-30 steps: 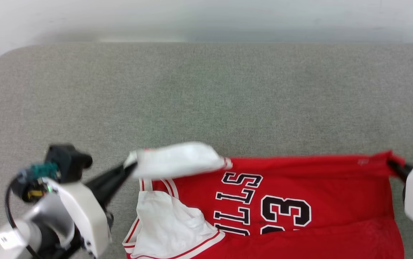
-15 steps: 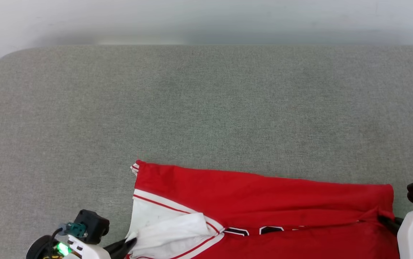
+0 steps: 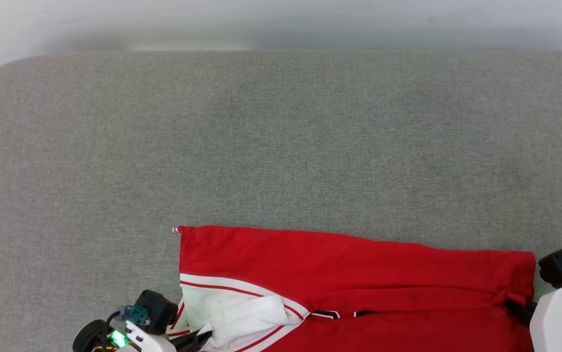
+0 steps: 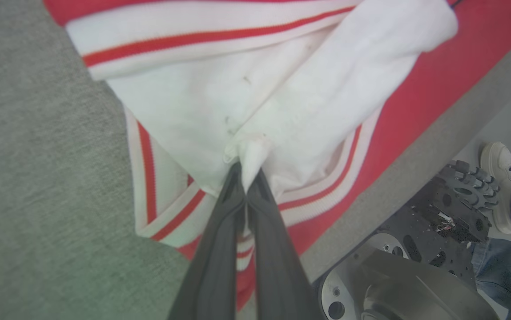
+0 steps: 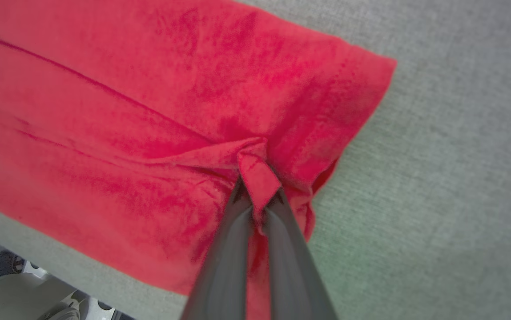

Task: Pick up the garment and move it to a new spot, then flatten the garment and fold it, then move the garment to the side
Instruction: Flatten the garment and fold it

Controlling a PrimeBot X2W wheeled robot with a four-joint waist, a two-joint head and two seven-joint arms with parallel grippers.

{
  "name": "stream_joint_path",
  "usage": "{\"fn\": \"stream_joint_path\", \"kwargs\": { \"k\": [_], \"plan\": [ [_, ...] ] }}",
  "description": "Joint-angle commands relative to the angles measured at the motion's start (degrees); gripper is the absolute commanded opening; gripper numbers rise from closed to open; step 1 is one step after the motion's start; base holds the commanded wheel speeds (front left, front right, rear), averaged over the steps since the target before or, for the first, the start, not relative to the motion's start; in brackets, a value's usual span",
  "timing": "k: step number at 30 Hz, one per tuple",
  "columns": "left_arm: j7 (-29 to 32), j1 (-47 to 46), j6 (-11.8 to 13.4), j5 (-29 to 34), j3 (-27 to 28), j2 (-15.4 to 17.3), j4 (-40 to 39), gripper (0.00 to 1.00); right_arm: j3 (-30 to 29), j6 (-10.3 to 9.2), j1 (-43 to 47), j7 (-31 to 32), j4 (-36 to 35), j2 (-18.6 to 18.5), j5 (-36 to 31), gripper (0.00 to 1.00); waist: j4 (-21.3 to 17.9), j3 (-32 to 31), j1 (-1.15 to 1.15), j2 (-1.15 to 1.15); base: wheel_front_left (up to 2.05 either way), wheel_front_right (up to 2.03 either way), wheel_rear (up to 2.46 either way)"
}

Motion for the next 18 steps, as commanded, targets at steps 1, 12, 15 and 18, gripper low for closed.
{"fn": "stream_joint_path", "kwargs": {
  "k": [1, 12, 15, 18],
  "plan": [
    [-0.56, -0.65, -0.14, 0.79, -0.38, -0.63, 1.04, 0.72, 1.56, -0.02, -0.14, -0.26, 1.41, 0.82, 0.42, 0.79, -0.07, -0.23, 0.0, 0.0, 0.0, 0.0, 0.0],
    [-9.64, -0.35, 0.89, 2.36, 1.85, -2.81, 2.83, 1.0, 2.5, -0.04, -1.57, -2.49, 1.26, 0.03, 4.81, 1.0, -0.76, -5.43, 0.0, 0.0, 0.0, 0.0, 0.0],
    [-12.51, 0.2, 1.64, 2.6, 3.3, -2.32, 1.26, 1.0, 0.92, -0.03, -1.81, -2.09, -0.57, 0.36, 5.92, 1.0, -0.82, -6.89, 0.0, 0.0, 0.0, 0.0, 0.0],
    [-16.48, 0.21, 3.62, 3.45, 5.49, -2.34, -0.3, 1.0, -2.49, -0.03, -1.33, -1.81, -2.16, 1.21, 6.64, 1.0, -0.64, -8.04, 0.0, 0.0, 0.0, 0.0, 0.0]
  ]
}}
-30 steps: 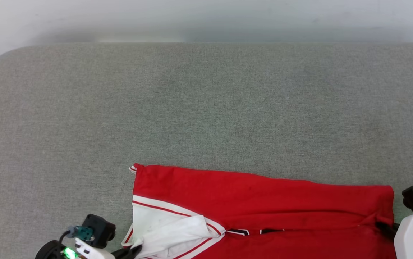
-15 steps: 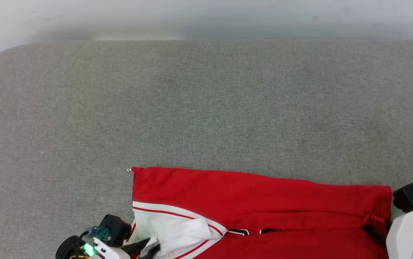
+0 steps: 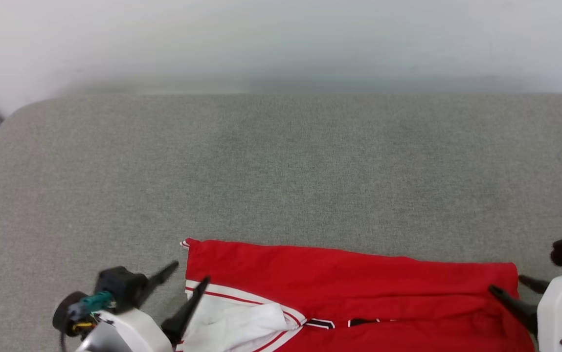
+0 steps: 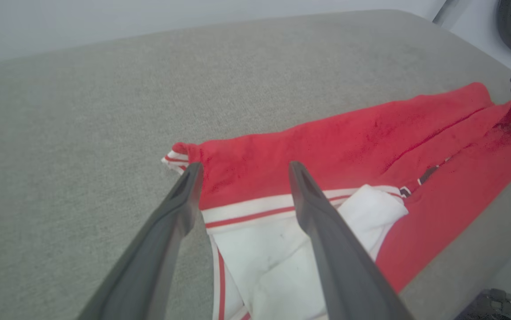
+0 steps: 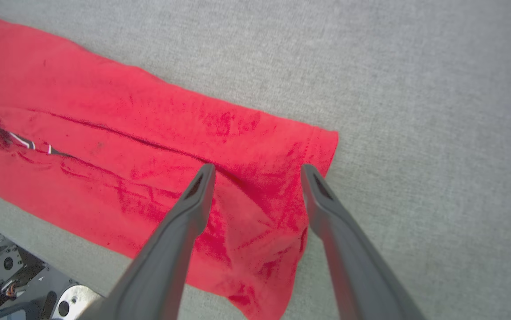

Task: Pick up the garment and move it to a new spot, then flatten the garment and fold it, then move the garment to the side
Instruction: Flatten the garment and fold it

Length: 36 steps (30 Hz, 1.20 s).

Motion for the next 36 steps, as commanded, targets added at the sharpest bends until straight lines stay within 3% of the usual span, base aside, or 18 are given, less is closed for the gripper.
{"fn": "stream_joint_path", "kwargs": {
  "k": [1, 4, 9, 14, 18, 25, 30, 36],
  "plan": [
    [-2.31, 0.58, 1.4, 0.16, 1.4, -0.45, -0.81, 1.0, -1.77, -0.04, 0.24, 0.3, -0.64, 1.03, 0.1, 1.0, 0.17, -0.96, 0.0, 0.0, 0.0, 0.0, 0.0],
    [-7.89, 1.69, 4.31, 0.35, 4.66, -1.23, -1.83, 1.0, -6.67, -0.04, 1.95, 1.1, -1.26, 3.28, -0.61, 1.0, 0.33, -1.73, 0.0, 0.0, 0.0, 0.0, 0.0],
    [-13.5, 4.63, 8.46, 0.67, 11.03, -4.07, -3.3, 1.0, -15.83, -0.03, 5.35, 4.13, -1.72, 10.09, -2.08, 1.0, 0.77, -2.35, 0.0, 0.0, 0.0, 0.0, 0.0],
    [-14.06, 8.57, 9.66, 6.08, 20.11, -10.45, -6.77, 1.0, -25.33, -0.03, 8.77, 6.9, -1.52, 18.16, -6.94, 1.0, 1.57, -2.03, 0.0, 0.0, 0.0, 0.0, 0.0],
    [-14.08, 12.15, 6.93, 12.29, 26.77, -16.77, -9.13, 1.0, -30.07, -0.03, 10.25, 8.66, -2.36, 23.42, -10.88, 1.0, 2.12, -1.31, 0.0, 0.0, 0.0, 0.0, 0.0],
    [-14.04, 16.07, 0.48, 22.51, 32.55, -24.34, -7.47, 1.0, -34.94, -0.03, 11.2, 11.19, -2.7, 28.52, -15.35, 1.0, 3.3, 0.21, 0.0, 0.0, 0.0, 0.0, 0.0],
    [-14.05, 15.16, -3.97, 26.07, 34.91, -27.96, -5.81, 1.0, -36.96, -0.03, 11.01, 12.99, -1.41, 29.86, -16.79, 1.0, 4.2, 1.53, 0.0, 0.0, 0.0, 0.0, 0.0],
    [-14.05, 13.47, -6.52, 28.49, 36.61, -30.33, -5.13, 1.0, -36.67, -0.03, 10.76, 14.42, 1.38, 30.53, -16.96, 1.0, 5.37, 3.03, 0.0, 0.0, 0.0, 0.0, 0.0]
  ]
}}
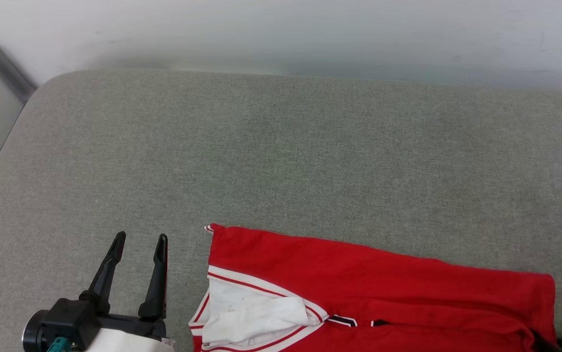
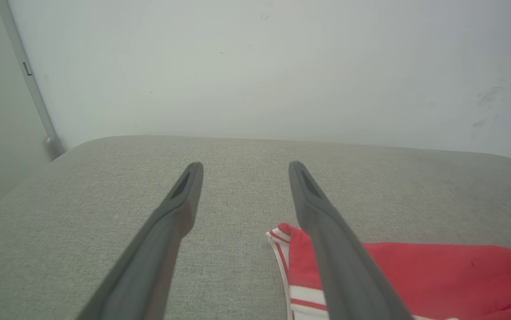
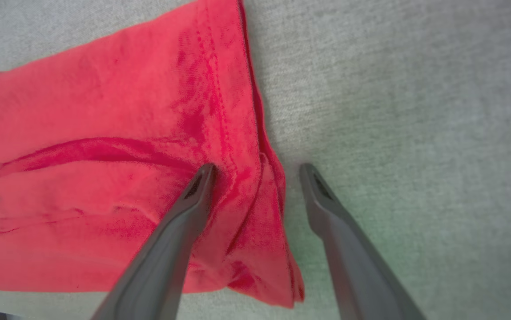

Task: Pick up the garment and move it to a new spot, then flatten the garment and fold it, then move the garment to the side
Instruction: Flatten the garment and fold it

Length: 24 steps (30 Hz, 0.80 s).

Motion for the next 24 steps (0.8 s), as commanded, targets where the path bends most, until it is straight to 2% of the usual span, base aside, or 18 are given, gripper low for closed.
{"fn": "stream_joint_path", "kwargs": {
  "k": [1, 14, 15, 16, 24],
  "plan": [
    [-0.27, -0.97, -0.44, 0.58, 0.49, -0.56, 0.2, 1.0, 1.15, -0.01, 0.16, 0.48, 1.48, 0.99, 0.35, 1.0, 0.56, 0.63, 0.0, 0.0, 0.0, 0.0, 0.0],
    [-0.27, -1.34, -1.35, 1.73, 1.35, -1.8, 1.35, 1.0, 10.47, 0.34, 0.74, -0.01, 5.96, 3.51, 3.81, 1.0, 1.12, 0.42, 0.0, 0.0, 0.0, 0.0, 0.0],
    [-0.27, -1.21, -1.38, 1.77, 1.36, -1.8, 1.42, 1.0, 10.67, 0.34, 0.43, -0.62, 6.08, 3.41, 3.91, 0.41, 1.05, 0.19, 0.0, 0.0, 0.0, 0.0, 0.0],
    [-0.26, -1.07, -1.38, 1.74, 1.22, -1.7, 1.44, 1.0, 10.77, 0.34, 0.02, -1.43, 6.12, 3.16, 3.85, 0.0, 1.0, -0.02, 0.0, 0.0, 0.0, 0.0, 0.0],
    [-0.26, -0.5, -1.38, 1.11, 0.92, -0.78, 1.24, 1.0, 6.81, -0.09, -1.55, -7.43, 6.14, -1.58, 1.12, 0.0, 0.36, -0.95, 0.0, 0.0, 0.0, 0.0, 0.0]
  ]
}}
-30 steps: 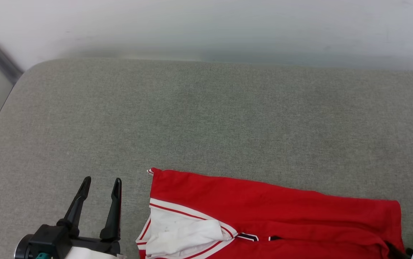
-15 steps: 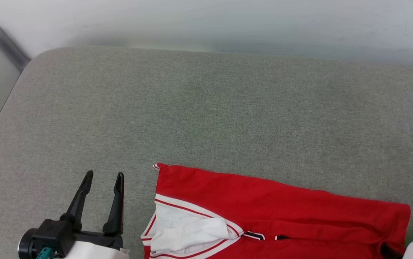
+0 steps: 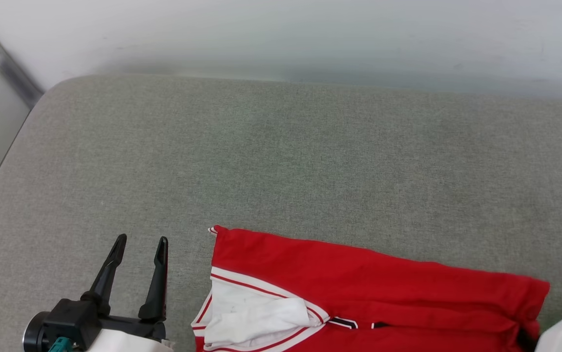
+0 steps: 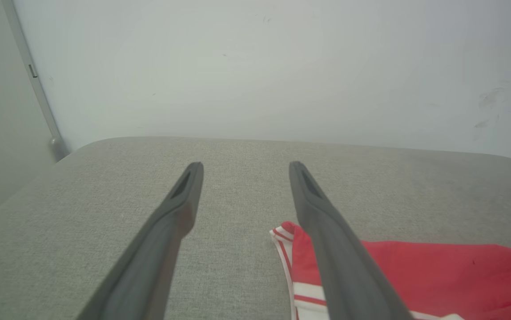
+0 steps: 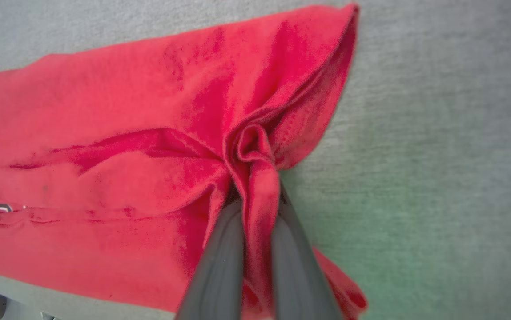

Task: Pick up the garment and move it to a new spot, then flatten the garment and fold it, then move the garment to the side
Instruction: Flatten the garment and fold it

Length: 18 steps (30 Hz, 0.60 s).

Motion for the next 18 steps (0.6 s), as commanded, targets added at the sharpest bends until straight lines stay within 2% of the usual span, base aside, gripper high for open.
{"fn": "stream_joint_path", "kwargs": {
  "k": [1, 10, 14, 18],
  "plan": [
    [-0.25, 0.09, -0.05, -0.02, -0.09, 0.32, -0.18, 1.0, -1.29, -0.18, -0.48, -0.37, 1.1, -1.23, -1.01, 0.0, -0.18, -0.07, 0.0, 0.0, 0.0, 0.0, 0.0],
    [-0.25, 0.76, -0.06, -0.09, -0.28, 0.45, 0.11, 1.0, -9.9, -0.15, -1.98, -3.07, 3.11, -4.69, -5.75, 0.0, -1.54, -1.02, 0.0, 0.0, 0.0, 0.0, 0.0],
    [-0.25, 1.82, -0.06, -0.23, 0.65, 0.16, 0.3, 1.0, -9.85, -0.14, -2.22, -2.8, 2.95, -4.81, -6.17, 0.0, -2.95, -2.44, 0.0, 0.0, 0.0, 0.0, 0.0],
    [-0.25, 2.35, -0.06, -0.21, 0.12, 0.17, 0.37, 1.0, -8.32, -0.13, -1.54, -2.08, -0.42, -4.06, -4.11, 0.0, -4.18, -3.23, 0.0, 0.0, 0.0, 0.0, 0.0]
  ]
}}
